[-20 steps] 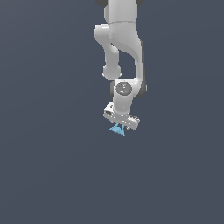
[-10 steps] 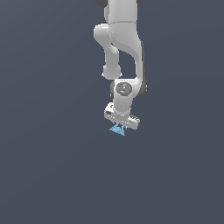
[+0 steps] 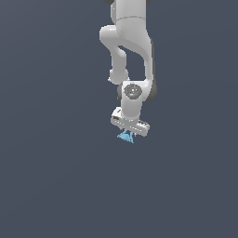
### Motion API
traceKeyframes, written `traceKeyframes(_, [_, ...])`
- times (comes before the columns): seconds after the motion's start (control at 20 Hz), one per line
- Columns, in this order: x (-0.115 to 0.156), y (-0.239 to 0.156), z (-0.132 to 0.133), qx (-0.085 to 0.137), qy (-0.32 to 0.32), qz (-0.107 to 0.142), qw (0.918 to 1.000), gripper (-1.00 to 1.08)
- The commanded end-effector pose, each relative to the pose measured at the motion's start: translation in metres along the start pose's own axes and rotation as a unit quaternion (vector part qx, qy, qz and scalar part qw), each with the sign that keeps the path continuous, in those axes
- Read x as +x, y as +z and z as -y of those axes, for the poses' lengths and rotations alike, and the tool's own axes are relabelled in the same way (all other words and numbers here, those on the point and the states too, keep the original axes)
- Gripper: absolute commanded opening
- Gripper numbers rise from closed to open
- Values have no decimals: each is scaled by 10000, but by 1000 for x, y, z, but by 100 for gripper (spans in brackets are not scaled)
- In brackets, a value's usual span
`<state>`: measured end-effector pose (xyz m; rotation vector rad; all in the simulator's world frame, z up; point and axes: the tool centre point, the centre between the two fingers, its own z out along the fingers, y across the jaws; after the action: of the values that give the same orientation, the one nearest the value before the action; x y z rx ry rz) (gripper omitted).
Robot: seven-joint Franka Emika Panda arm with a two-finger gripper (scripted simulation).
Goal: Pick up the object and move it to a goal position.
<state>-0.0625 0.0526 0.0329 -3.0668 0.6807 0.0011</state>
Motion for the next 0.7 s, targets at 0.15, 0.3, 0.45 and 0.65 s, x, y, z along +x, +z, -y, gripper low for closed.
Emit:
traceKeyframes(0.15, [2, -32, 7, 3, -1, -5, 10000, -100])
traceKeyframes(0.3, [3, -56, 13, 2, 2, -5, 10000, -100])
traceKeyframes(0.45, [4, -85, 19, 2, 2, -5, 10000, -100])
traceKeyframes(0.65, [7, -128, 29, -1, 3, -6, 10000, -100])
